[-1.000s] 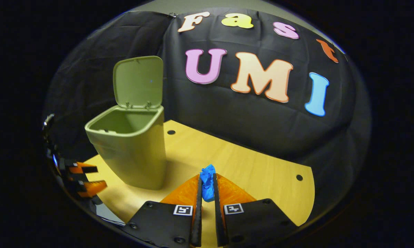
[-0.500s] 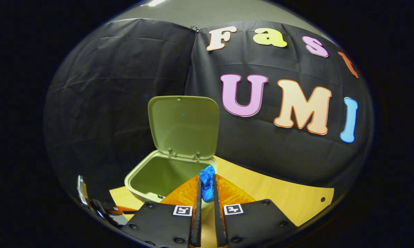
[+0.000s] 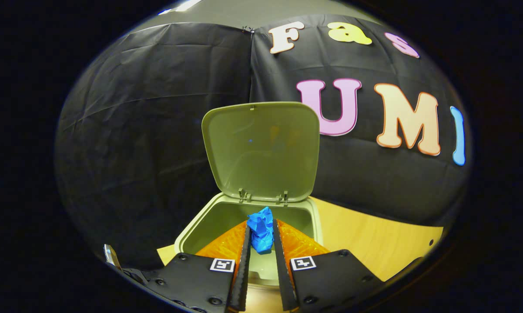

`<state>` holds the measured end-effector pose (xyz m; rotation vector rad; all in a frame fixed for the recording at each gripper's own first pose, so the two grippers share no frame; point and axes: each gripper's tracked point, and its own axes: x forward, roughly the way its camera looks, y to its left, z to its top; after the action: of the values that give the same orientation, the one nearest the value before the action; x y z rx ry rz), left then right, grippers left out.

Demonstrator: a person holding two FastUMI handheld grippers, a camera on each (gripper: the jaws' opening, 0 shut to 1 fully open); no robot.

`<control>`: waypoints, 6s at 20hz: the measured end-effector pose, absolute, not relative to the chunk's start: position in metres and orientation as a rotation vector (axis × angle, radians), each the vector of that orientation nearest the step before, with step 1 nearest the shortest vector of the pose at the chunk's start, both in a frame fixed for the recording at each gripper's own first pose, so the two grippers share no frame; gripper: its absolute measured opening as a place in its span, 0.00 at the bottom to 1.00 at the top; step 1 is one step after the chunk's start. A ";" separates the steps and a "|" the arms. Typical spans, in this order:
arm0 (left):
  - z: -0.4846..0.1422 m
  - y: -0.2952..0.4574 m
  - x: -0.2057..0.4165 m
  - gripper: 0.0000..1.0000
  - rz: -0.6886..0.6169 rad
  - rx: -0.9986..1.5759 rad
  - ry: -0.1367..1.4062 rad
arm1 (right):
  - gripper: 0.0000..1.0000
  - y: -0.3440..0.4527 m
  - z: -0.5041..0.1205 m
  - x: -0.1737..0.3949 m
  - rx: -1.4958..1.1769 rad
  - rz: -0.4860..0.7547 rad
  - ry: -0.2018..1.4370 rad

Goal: Press the lid of the desktop garbage bin to open it, pick up the crumpled paper on the desktop and throw it into the bin, then pick up the pop can on the desktop and drop it into the bin, and finally close the garbage bin lid.

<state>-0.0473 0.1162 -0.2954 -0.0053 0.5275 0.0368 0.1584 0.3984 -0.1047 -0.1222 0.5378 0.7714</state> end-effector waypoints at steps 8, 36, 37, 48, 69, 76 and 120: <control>-0.306 0.081 -0.051 0.94 -0.056 0.068 0.579 | 1.00 0.351 -0.087 0.173 -0.045 0.658 0.494; -0.311 -0.135 0.097 0.93 -0.564 0.280 0.435 | 0.99 -0.077 -0.134 0.084 -0.060 -0.204 0.516; -0.313 -0.138 0.098 0.94 -0.567 0.275 0.437 | 0.99 -0.080 -0.139 0.082 -0.048 -0.207 0.524; -0.364 -0.128 0.097 0.93 -0.474 0.244 0.568 | 0.98 -0.071 -0.177 0.070 -0.100 -0.097 0.600; -0.185 -0.112 0.087 0.77 -0.338 0.101 0.448 | 0.99 -0.073 -0.179 0.054 -0.007 -0.009 0.591; -0.052 -0.034 0.116 0.77 -0.133 0.065 0.262 | 0.99 -0.062 -0.165 0.052 -0.012 0.060 0.548; 0.074 0.169 0.237 0.92 0.209 0.035 0.069 | 0.98 -0.054 -0.184 -0.029 0.064 0.021 0.651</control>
<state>0.2369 0.1691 0.0738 0.0348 0.0692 0.2089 -0.0289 -0.0541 -0.1841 0.0639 0.6506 0.0209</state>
